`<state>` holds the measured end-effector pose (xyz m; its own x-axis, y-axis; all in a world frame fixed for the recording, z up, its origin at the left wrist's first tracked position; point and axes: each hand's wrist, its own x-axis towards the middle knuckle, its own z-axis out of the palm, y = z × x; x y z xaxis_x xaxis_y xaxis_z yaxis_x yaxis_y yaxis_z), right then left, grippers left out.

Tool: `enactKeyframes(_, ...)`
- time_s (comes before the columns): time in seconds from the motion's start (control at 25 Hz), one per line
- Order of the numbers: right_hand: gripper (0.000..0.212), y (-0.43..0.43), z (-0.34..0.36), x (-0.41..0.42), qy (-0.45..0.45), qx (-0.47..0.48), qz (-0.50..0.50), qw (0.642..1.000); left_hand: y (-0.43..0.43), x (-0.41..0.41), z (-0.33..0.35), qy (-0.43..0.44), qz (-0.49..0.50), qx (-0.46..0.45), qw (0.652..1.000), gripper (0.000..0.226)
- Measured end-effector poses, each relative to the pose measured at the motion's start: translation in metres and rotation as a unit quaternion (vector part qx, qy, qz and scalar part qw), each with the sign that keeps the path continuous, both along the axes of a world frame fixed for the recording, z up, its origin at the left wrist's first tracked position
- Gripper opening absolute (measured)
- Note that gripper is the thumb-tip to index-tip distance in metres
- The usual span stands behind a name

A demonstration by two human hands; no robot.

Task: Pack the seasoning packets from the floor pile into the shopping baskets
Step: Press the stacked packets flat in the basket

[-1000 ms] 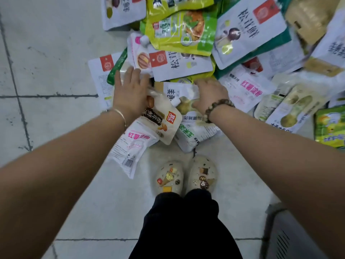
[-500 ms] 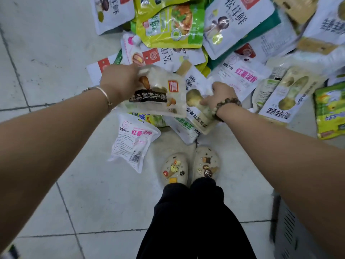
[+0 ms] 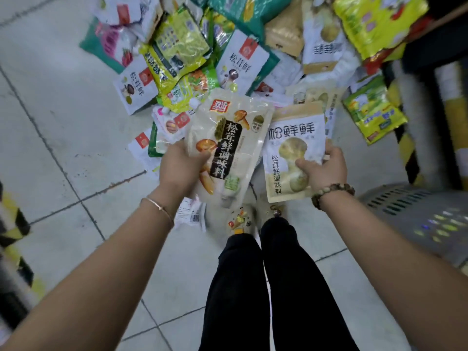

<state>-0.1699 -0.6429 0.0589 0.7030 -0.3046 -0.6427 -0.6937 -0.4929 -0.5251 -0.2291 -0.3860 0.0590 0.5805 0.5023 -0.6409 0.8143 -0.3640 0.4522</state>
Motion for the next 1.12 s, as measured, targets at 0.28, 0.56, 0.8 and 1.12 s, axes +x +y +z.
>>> enactKeyframes(0.28, 0.038, -0.068, 0.078, -0.041, -0.052, -0.017, -0.102, 0.993, -0.083, 0.005, 0.076, -0.050, -0.012, -0.041, 0.998, 0.021)
enactKeyframes(0.56, 0.032, -0.168, 0.101, -0.085, -0.128, -0.063, -0.225, 0.964, -0.191, 0.012, 0.098, -0.057, -0.091, -0.021, 0.994, 0.024)
enactKeyframes(0.8, 0.027, -0.284, 0.118, -0.134, -0.158, -0.094, -0.371, 0.910, -0.324, 0.000, 0.122, -0.088, -0.170, -0.060, 0.980, 0.020)
enactKeyframes(1.12, 0.027, -0.448, 0.120, -0.224, -0.124, -0.142, -0.488, 0.852, -0.513, -0.040, 0.128, -0.081, -0.290, -0.119, 0.946, 0.008)
